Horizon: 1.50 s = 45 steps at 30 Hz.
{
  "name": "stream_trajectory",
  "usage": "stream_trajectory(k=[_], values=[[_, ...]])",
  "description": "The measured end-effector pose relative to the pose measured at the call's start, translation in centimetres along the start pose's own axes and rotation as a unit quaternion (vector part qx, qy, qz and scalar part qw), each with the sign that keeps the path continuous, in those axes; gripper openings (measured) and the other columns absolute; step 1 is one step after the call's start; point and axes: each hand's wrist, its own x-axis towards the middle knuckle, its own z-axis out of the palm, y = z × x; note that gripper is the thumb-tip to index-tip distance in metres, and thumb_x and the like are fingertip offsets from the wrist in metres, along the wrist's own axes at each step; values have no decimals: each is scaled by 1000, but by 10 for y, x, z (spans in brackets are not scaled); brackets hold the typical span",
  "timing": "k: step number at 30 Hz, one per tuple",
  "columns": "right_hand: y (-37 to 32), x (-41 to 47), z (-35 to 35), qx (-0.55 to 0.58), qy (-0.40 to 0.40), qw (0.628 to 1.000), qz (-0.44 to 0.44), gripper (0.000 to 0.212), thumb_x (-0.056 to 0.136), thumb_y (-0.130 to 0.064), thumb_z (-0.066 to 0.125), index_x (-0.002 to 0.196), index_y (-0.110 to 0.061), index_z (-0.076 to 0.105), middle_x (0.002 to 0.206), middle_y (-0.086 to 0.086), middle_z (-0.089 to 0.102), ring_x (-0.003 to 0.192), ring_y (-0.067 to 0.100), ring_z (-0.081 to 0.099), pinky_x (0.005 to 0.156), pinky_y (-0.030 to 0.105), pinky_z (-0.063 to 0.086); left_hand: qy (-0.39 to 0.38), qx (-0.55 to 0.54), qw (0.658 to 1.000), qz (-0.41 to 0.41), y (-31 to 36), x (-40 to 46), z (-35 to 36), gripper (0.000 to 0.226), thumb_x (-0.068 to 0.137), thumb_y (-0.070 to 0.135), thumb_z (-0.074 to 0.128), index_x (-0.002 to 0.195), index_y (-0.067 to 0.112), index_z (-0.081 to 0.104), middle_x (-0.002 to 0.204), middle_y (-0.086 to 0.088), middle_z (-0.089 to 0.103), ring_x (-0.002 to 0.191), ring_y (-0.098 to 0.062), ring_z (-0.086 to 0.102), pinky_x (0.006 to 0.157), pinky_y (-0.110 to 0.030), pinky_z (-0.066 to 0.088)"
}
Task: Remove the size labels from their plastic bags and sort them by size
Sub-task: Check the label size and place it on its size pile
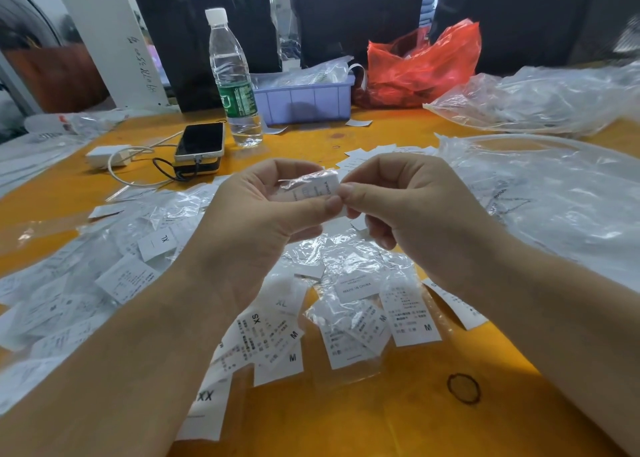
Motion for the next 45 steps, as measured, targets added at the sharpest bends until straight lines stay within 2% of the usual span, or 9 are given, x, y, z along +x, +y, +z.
stream_trajectory(k=[6,10,17,24,29,32,36,40,45], values=[[-2,2,-3,-15,-64,997,49,14,92,-12,63,79,-10,70,67,3,63,50,9,50,45,21,39,1,24,1000,-16,1,0,-2,58,39,25,83,95,20,69,84,0,76,81,-18,74,65,-24,58],[-2,3,-4,-37,-40,998,40,13,90,-13,65,78,-8,69,60,-1,60,49,9,48,46,19,38,-10,27,999,-31,3,0,-3,58,42,26,83,98,19,70,89,-2,76,83,-19,74,66,-26,59],[-3,4,-4,-24,-22,999,42,16,90,-10,65,75,-10,69,56,-2,59,45,8,46,44,19,38,-5,11,998,-57,7,1,-5,13,76,6,70,87,14,71,74,0,74,69,-12,71,60,-25,57],[-1,3,-5,-29,-36,999,10,13,89,-9,66,78,-7,72,63,3,65,49,10,49,46,19,40,17,61,998,-13,8,1,-7,38,55,19,76,93,17,69,84,-5,76,76,-15,73,60,-22,55],[-1,3,-6,-37,-56,998,15,11,90,-9,65,83,-6,73,68,5,70,51,12,54,47,25,42,18,74,997,-10,5,3,-9,35,54,20,80,88,19,72,88,-6,75,85,-22,73,65,-26,58],[0,7,-15,-92,-9,996,-6,11,90,-9,65,85,-12,74,67,0,70,47,2,55,44,15,43,39,125,991,-20,7,6,-15,21,65,23,80,83,23,72,80,4,75,79,-14,70,59,-20,54],[8,13,-25,-402,19,914,-47,19,89,-7,62,97,-19,73,86,-10,66,66,-2,57,56,5,40,95,318,943,-22,5,13,-29,11,82,18,73,87,27,68,82,4,70,79,-11,63,57,-23,44],[20,18,-26,-498,-28,867,18,40,82,-38,74,117,-19,66,117,-2,57,107,14,49,88,30,43,136,463,876,-14,-1,15,-33,7,84,30,67,90,30,66,90,12,65,82,-7,58,60,-28,47],[27,19,-20,-557,-58,827,41,39,93,-47,58,119,-18,64,129,0,49,124,24,37,99,40,39,167,539,825,20,-4,13,-29,21,83,42,65,102,35,62,113,7,56,110,-23,51,94,-45,43]])
